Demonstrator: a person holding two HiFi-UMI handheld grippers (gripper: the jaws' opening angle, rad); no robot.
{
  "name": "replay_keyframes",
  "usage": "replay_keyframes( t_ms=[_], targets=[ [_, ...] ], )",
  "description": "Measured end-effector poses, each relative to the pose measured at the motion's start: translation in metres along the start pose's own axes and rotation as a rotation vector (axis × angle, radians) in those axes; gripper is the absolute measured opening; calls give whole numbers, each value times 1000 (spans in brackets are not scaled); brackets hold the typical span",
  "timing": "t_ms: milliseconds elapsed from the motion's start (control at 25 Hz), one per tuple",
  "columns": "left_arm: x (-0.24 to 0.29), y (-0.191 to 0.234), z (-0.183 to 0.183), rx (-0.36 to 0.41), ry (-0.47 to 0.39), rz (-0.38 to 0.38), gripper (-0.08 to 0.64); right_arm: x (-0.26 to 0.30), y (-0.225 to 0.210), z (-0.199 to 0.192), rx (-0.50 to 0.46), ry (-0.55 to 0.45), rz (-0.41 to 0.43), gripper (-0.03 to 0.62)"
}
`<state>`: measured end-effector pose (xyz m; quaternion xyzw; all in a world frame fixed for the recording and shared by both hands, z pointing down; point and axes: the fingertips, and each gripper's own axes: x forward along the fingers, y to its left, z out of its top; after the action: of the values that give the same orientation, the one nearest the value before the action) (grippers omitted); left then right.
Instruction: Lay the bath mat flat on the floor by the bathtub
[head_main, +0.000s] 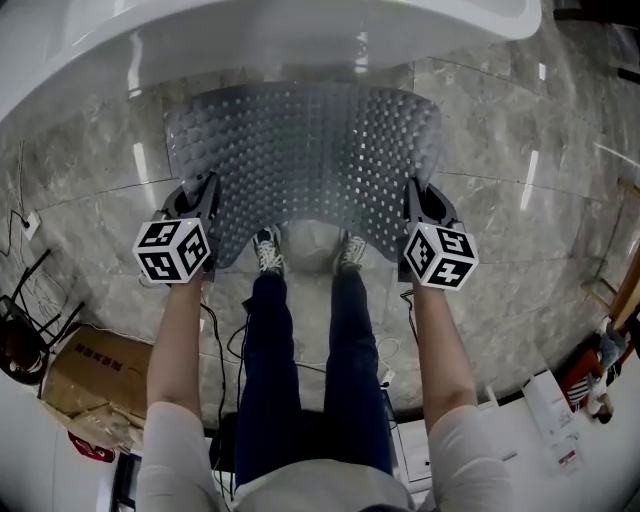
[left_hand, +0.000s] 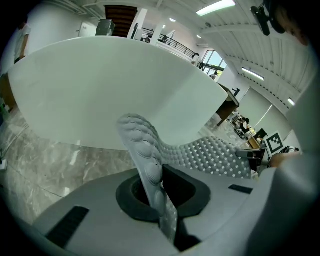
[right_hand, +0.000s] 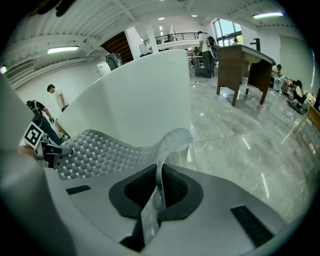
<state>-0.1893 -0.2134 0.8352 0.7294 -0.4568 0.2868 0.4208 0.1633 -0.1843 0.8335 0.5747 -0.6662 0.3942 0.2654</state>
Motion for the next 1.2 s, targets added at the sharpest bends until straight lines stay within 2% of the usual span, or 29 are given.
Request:
replay_keyframes(
  t_ms=[560,840,1200],
  targets=[
    [69,27,-38,-40,52,52,46,70,-27,-38,-9,55,-8,41],
    [95,43,-51,-35,72,73,46,101,-30,-50,-54,78,-5,40],
    [133,62,-71,-18,108,114,46,140,-43,-70,-65,108,-10,40]
  ],
)
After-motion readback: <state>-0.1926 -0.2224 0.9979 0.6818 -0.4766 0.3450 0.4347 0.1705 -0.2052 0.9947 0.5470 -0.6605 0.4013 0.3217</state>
